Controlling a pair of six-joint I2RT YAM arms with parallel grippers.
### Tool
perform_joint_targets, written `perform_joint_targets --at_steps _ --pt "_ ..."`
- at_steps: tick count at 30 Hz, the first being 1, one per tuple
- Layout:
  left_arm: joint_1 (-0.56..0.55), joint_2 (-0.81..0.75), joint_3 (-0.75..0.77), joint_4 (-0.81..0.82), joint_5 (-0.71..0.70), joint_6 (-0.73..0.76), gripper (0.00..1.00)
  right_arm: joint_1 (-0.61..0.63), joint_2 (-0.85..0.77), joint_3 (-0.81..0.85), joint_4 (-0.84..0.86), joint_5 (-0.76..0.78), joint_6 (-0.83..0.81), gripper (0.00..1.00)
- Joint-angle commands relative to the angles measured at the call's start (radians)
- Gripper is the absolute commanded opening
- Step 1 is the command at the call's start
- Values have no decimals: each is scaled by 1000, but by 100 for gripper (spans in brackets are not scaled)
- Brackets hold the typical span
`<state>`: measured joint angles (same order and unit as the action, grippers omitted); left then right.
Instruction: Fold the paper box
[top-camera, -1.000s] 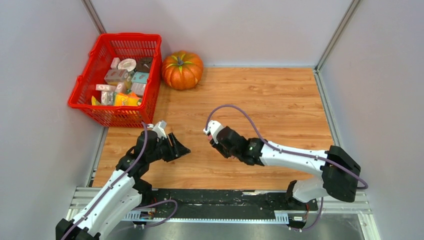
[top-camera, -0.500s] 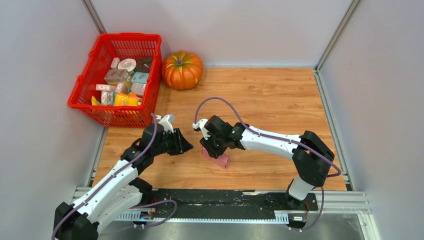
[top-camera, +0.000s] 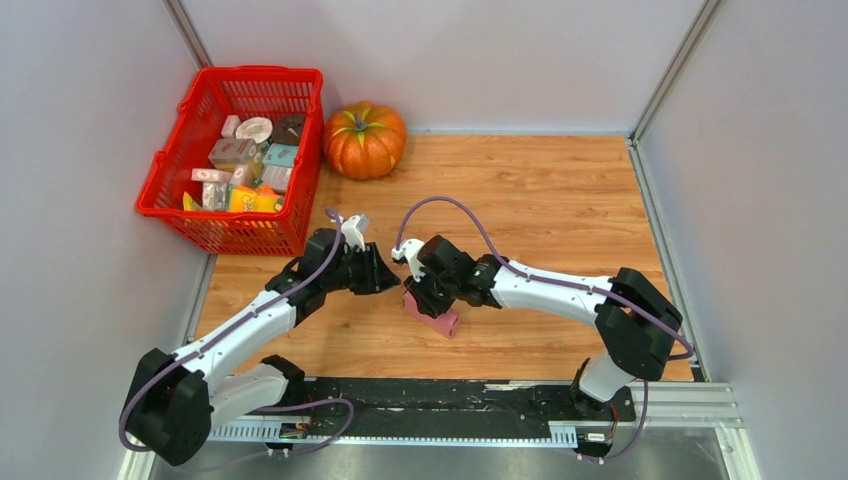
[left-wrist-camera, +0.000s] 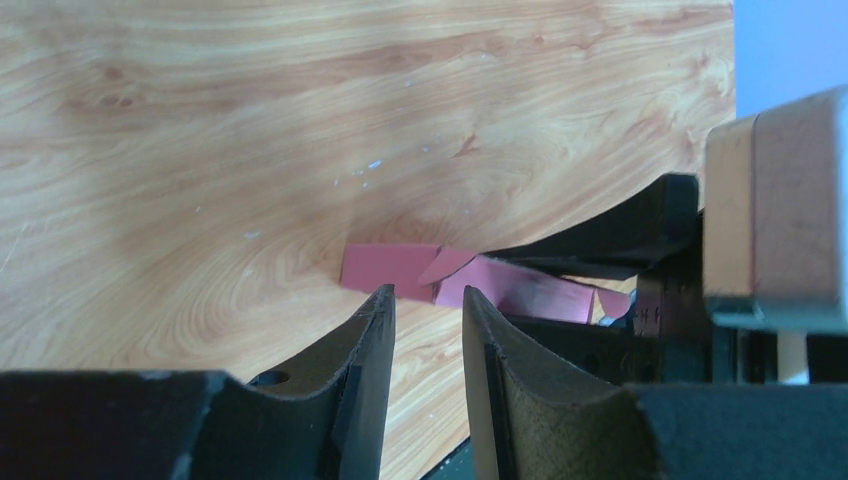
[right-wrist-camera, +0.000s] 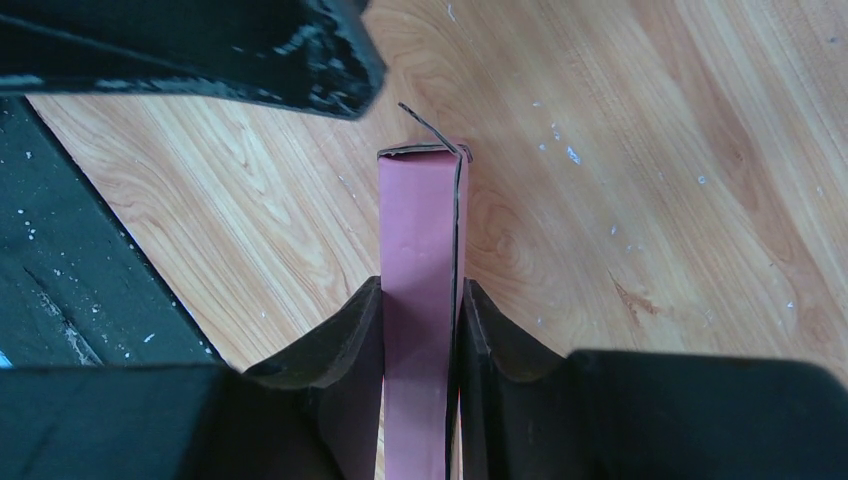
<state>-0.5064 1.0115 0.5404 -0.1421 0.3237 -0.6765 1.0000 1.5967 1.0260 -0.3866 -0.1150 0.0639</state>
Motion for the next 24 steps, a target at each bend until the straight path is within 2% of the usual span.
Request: perform_joint_targets --at_steps 1,11,24 --pt "-20 61 76 90 48 54 40 3 12 -38 5 -18 5 22" --pt "-72 162 136 76 40 109 39 -14 -4 -52 15 -40 11 22" --pt "-122 174 132 41 20 126 31 -21 -18 -60 25 -49 19 22"
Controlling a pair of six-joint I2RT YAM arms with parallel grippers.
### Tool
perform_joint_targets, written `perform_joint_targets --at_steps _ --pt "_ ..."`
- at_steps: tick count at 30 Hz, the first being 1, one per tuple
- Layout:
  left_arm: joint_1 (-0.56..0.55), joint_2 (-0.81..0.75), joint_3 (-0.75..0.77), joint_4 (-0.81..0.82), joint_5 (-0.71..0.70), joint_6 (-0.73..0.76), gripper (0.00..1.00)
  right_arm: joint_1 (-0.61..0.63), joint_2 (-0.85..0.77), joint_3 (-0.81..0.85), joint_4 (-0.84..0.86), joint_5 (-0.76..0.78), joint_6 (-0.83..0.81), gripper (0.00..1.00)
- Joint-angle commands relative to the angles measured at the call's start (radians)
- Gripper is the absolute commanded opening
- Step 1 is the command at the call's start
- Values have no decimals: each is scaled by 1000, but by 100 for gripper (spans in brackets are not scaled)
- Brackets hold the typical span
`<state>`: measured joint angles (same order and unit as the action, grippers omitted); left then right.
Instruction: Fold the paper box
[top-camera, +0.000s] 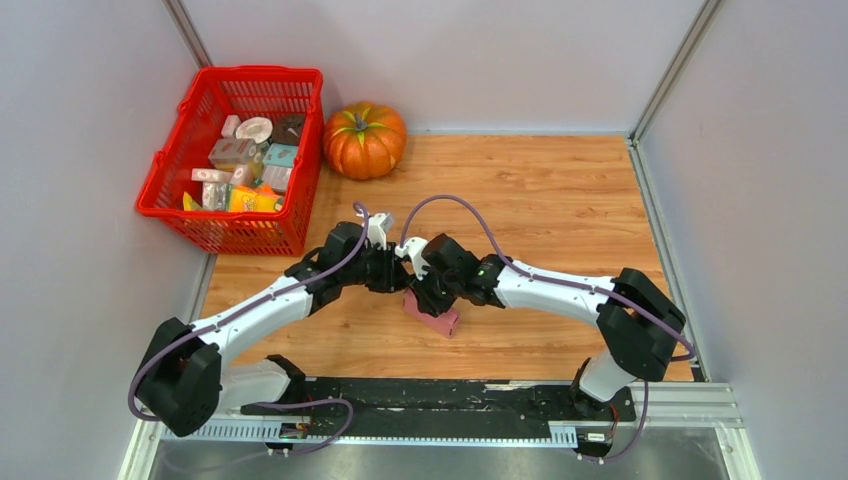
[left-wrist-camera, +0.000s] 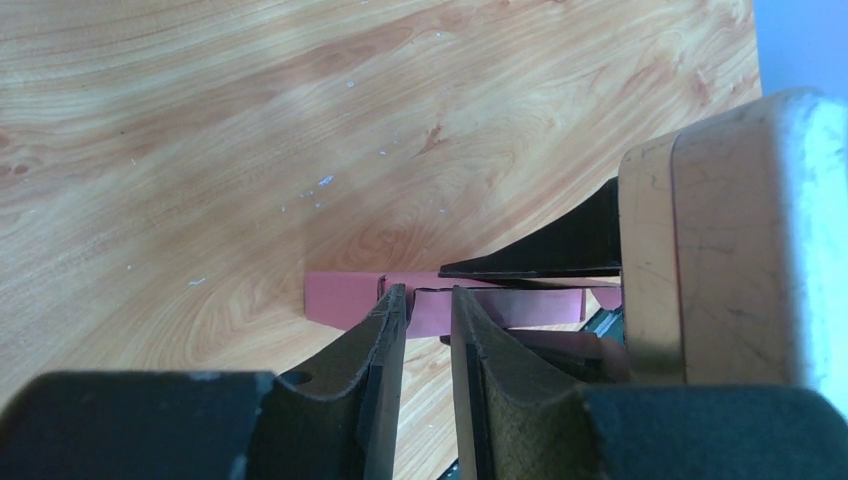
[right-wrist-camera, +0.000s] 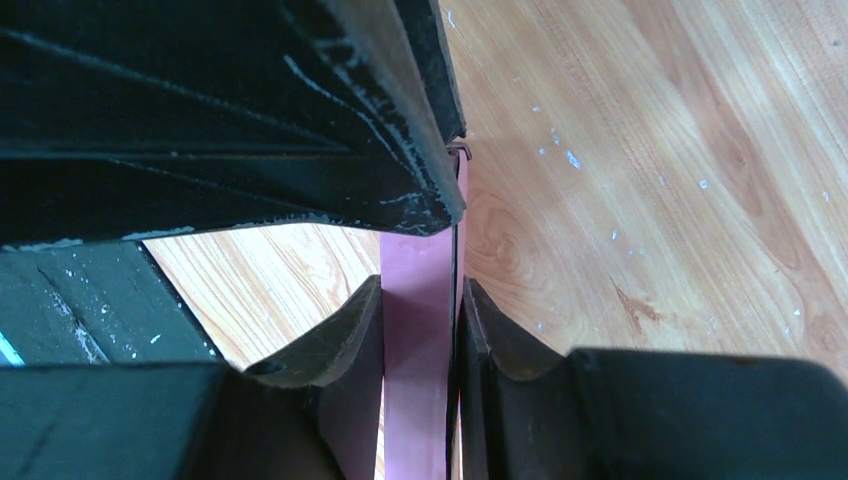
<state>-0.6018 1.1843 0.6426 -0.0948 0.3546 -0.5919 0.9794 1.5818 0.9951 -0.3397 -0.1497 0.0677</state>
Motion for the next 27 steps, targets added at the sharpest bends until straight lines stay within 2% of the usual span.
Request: perform_joint_targets --at_steps 1,7,10,14,19,27 --pt "-32 1 32 -16 -19 44 31 -1 -6 -32 -22 -16 14 22" --pt "-62 0 54 -78 -91 83 31 -1 -26 -38 -19 -17 18 22" --pt "-70 5 63 -95 -121 95 22 -1 -28 -38 -19 -22 21 22" --pt "-93 8 75 -115 -164 104 18 -1 -26 -41 -15 -30 26 22" --pt "-99 5 86 -114 -169 98 26 -1 -28 -41 -15 -34 26 22" --pt "-99 12 112 -105 -163 95 27 -1 -29 -46 -10 -44 32 22"
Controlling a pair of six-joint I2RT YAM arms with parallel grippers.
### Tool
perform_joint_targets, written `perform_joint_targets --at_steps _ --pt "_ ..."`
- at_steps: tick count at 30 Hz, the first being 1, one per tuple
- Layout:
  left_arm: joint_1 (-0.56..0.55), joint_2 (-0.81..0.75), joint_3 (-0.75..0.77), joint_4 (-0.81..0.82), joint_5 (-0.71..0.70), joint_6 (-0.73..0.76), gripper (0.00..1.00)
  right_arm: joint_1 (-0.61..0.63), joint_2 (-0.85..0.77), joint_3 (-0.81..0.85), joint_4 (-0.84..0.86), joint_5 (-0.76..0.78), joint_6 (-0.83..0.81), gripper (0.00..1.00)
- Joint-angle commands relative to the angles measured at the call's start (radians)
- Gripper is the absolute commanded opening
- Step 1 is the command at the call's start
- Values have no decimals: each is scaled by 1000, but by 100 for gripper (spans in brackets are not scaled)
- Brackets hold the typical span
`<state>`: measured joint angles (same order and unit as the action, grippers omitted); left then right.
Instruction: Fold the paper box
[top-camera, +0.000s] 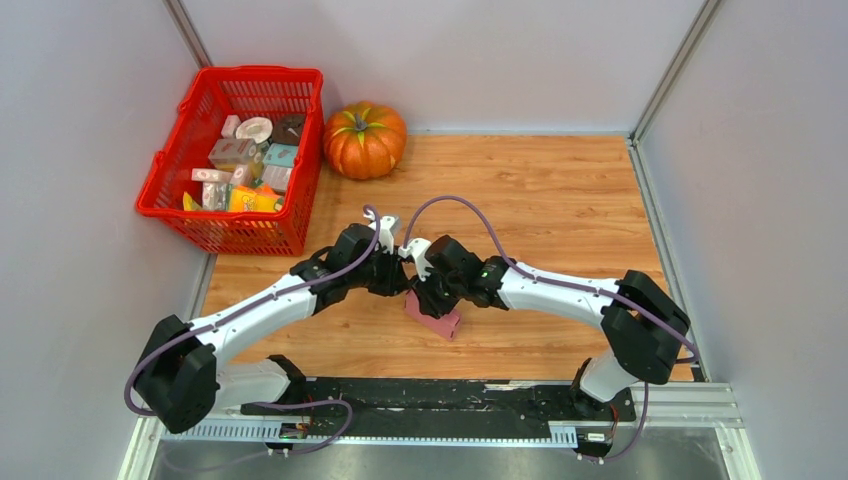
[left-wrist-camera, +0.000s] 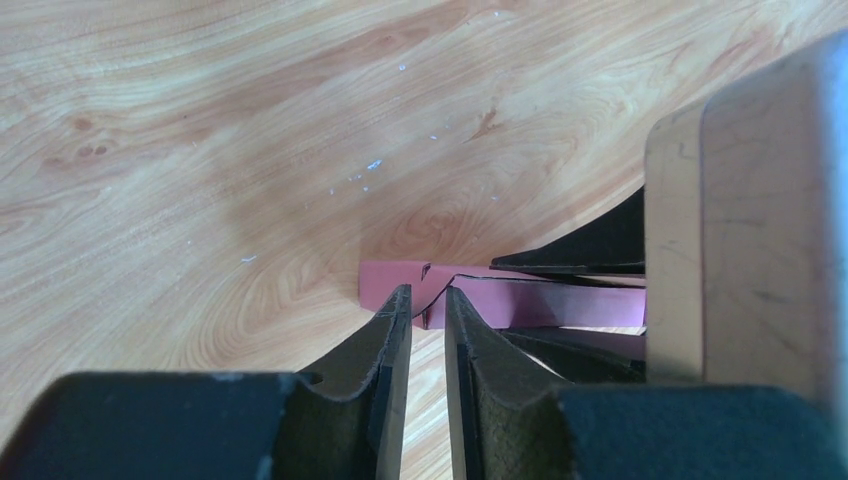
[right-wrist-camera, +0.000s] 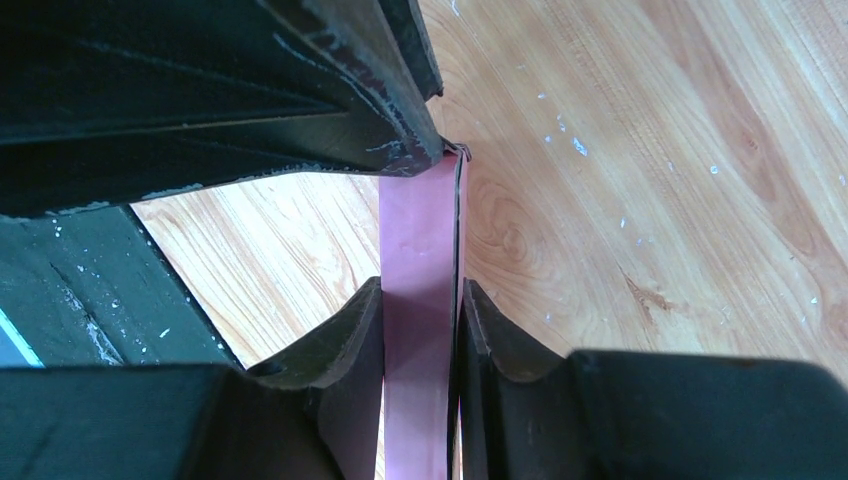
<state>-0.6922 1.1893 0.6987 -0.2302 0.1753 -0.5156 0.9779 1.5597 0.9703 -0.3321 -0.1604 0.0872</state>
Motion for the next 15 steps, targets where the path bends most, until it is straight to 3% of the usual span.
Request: perform_joint_targets --at_steps 1,15 --pt "-10 10 56 38 26 16 28 1 -6 -22 -18 -33 13 22" --pt "-23 41 61 98 49 -4 29 1 -12 -25 -12 -42 19 22"
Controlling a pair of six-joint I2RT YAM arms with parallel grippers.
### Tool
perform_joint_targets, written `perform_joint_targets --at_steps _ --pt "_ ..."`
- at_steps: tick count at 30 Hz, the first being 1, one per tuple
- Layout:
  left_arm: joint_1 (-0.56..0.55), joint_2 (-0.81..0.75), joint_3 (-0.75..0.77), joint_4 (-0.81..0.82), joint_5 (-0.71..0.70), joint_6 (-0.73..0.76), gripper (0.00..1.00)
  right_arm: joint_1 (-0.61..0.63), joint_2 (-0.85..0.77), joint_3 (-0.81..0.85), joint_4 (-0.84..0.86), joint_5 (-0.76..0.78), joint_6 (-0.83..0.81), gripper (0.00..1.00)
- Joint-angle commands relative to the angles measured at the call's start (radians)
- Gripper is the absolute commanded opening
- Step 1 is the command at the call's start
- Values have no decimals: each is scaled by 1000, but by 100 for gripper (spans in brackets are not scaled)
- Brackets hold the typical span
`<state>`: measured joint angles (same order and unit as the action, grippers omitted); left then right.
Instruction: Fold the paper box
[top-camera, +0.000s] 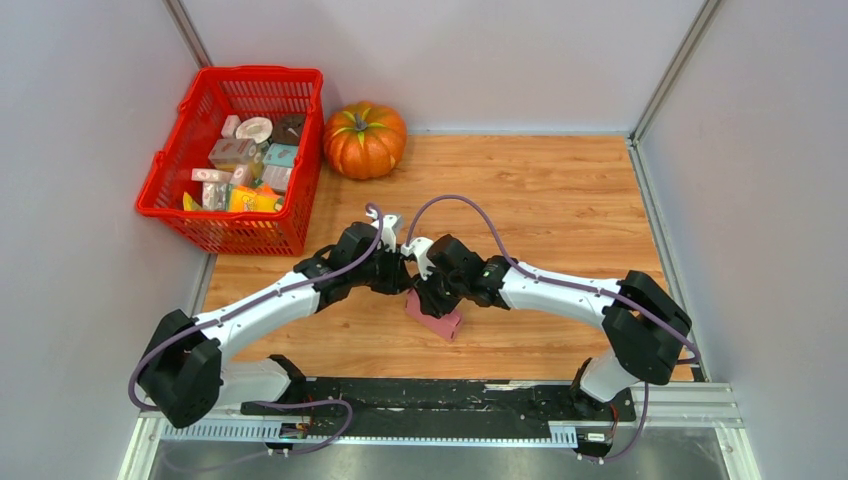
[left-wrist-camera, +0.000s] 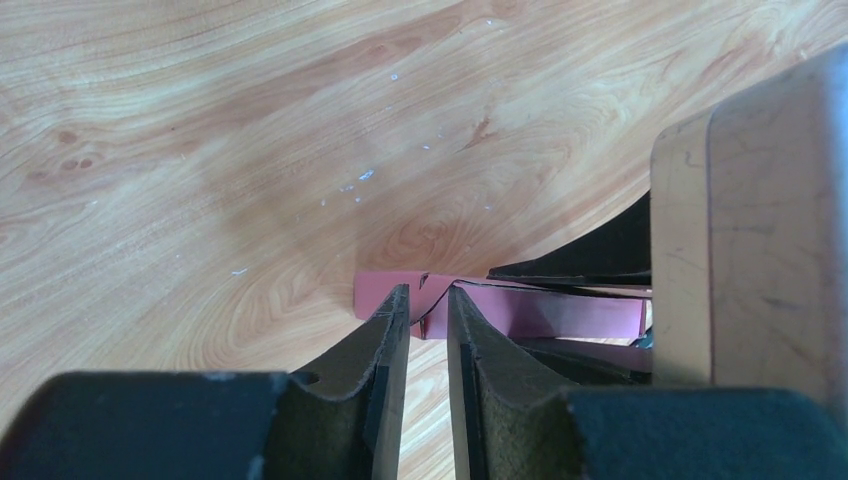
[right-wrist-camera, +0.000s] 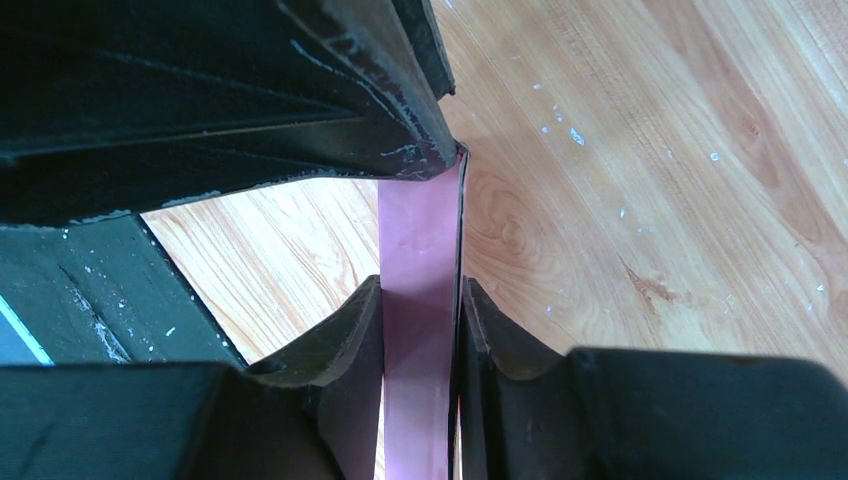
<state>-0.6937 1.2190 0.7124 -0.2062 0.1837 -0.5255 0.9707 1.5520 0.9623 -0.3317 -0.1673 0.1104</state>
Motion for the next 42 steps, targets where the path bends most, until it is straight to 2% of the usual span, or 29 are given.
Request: perform_joint_targets --at_steps 1,9,20,32,42 --pt "-23 13 48 79 45 4 29 8 -6 -17 -12 -35 -5 22" --pt "-38 37 53 80 28 5 16 8 -7 -17 -12 -32 -3 22" --pt "-89 1 6 42 -110 42 0 8 -1 -8 -12 32 2 25" --pt "-109 -56 -109 103 -181 39 0 8 14 15 11 127 -9 29" --pt "-115 -90 -186 146 -253 45 0 8 22 6 25 144 -52 31"
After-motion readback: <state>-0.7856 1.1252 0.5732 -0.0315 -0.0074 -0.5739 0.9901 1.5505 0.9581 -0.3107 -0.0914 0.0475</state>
